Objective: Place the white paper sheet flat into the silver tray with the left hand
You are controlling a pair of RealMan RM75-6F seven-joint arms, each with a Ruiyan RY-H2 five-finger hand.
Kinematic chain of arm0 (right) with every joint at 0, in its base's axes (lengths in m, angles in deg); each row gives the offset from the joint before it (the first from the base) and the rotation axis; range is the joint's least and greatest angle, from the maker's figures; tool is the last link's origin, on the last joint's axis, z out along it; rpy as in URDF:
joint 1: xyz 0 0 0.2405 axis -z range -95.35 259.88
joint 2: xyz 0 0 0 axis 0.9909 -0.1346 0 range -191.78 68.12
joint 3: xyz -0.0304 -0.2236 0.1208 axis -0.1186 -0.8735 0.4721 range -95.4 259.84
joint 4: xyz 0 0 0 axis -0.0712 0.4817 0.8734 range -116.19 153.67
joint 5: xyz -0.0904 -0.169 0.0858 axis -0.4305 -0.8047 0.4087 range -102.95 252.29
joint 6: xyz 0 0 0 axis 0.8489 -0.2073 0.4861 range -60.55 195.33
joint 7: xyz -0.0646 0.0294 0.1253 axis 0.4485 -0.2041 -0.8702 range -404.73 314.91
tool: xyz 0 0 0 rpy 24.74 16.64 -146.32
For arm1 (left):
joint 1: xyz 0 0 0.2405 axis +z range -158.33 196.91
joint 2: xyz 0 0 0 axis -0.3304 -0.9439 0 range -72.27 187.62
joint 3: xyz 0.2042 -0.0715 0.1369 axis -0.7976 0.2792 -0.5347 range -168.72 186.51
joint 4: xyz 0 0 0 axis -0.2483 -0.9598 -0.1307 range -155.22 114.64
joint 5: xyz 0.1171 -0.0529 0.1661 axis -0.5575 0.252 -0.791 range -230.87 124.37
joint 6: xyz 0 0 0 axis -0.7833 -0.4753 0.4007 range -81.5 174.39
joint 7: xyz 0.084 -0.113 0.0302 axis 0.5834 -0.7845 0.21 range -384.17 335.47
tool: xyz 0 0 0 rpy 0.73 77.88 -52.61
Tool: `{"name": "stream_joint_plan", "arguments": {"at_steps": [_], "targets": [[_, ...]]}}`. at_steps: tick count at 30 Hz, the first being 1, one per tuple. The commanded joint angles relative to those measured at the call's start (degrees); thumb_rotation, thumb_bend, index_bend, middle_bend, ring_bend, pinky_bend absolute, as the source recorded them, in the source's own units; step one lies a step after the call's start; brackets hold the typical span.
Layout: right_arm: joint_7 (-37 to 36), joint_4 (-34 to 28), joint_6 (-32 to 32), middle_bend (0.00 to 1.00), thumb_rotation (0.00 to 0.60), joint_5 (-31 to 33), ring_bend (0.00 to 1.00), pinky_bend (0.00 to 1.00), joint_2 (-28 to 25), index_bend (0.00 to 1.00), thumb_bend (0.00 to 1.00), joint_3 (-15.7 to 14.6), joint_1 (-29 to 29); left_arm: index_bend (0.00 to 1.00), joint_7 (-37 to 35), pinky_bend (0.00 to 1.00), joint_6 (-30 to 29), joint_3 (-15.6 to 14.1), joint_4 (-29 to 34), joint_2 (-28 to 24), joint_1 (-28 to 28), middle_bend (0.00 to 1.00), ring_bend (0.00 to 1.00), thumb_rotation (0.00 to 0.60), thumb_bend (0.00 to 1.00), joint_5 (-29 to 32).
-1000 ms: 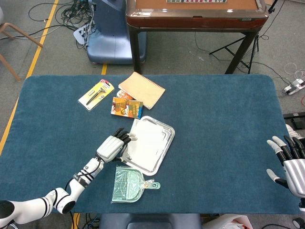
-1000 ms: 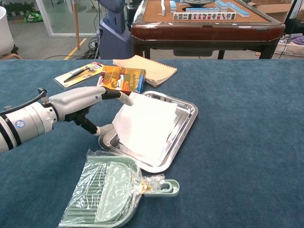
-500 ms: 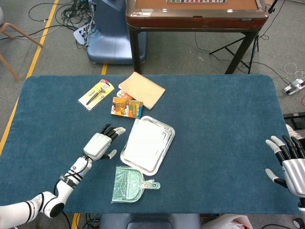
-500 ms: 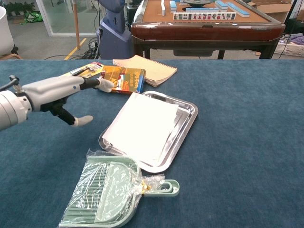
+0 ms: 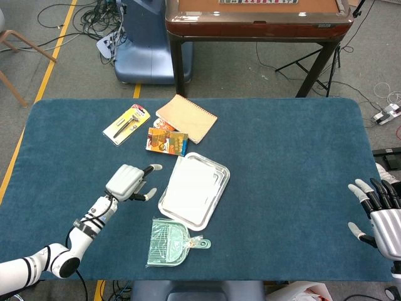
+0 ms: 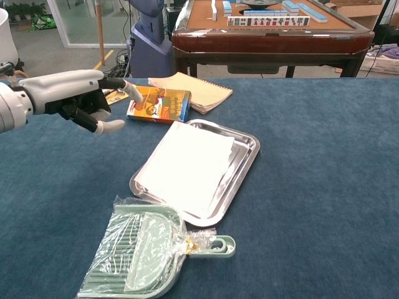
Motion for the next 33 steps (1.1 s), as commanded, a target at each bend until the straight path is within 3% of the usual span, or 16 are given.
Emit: {"name": "stream_joint_plan", "arguments": {"at_steps": [1,7,15,22,33], "targets": [[0.09,-0.14,0.01,0.14,0.6,-0.08,0.01,0.07,-0.07,0.16,0.2,-0.03,0.0,0.2,3.75,1.0,4.83,0.22,1.3,-0.95,-2.86,1.0,1.0,0.136,0.39,3.66],[0.18,-0.29,0.25,0.14,0.6,-0.05,0.01,0.07,-0.12,0.16,0.2,-0.1,0.23,0.18,13.45,1.0,9.28,-0.01,1.6,-0.07,-6.96,1.0,1.0,0.088,0.4,11.94],[0.22,-0.21,-0.05,0.14,0.6,0.08,0.01,0.07,0.05,0.16,0.2,-0.09,0.13,0.17,21.29,1.0,9.98,-0.34,0.66,2.41,-11.3,1.0,1.0,0.088,0.4,22.19],[0.26,-0.22,-0.25,0.14,0.6,0.21,0.01,0.07,0.14,0.16,0.2,-0.04,0.03,0.17,26.04,1.0,9.7,-1.49,-0.94,4.81,-14.69,1.0,1.0,0.089,0.4,28.53],[-0.08,0.17,-0.03,0.14,0.6,0.58,0.01,0.07,0.1,0.16,0.2,-0.11,0.38,0.17,28.45,1.0,9.37,-2.8,-2.9,7.43,-17.82,1.0,1.0,0.09,0.4,33.38]]}}
